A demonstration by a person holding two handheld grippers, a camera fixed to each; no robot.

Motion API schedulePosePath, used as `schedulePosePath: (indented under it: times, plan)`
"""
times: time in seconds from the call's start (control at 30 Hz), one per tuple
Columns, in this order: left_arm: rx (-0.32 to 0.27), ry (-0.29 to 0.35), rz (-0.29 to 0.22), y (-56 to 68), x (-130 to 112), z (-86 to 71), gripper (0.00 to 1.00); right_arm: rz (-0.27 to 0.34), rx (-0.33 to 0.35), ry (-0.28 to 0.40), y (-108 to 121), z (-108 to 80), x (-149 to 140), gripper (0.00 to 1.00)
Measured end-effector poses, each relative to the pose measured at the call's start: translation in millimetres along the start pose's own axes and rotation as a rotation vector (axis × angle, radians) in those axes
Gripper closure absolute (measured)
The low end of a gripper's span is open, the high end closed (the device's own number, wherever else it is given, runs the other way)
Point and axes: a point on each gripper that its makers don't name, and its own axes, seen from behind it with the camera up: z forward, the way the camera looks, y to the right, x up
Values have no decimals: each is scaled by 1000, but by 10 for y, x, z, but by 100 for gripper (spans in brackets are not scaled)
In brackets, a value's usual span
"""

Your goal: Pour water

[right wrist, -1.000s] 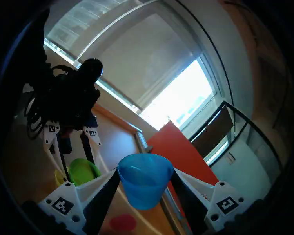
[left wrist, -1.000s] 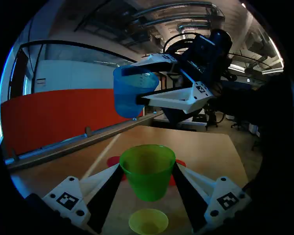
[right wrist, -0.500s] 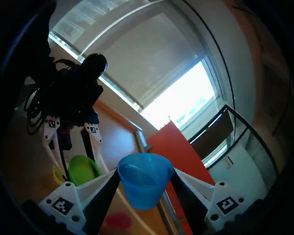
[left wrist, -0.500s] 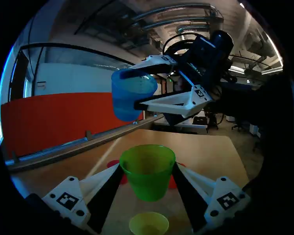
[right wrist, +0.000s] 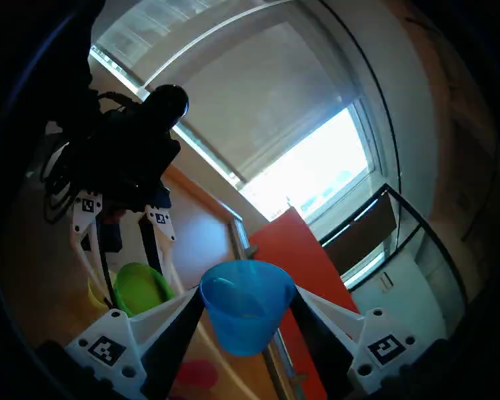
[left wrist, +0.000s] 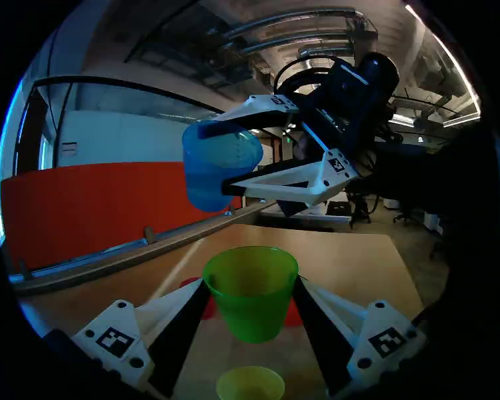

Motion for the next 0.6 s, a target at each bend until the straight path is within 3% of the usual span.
schedulePosePath:
  times: [0.6]
  plan:
    - [-3, 10, 2, 17, 40, 26, 14, -75, -9, -23, 59, 10, -38, 9]
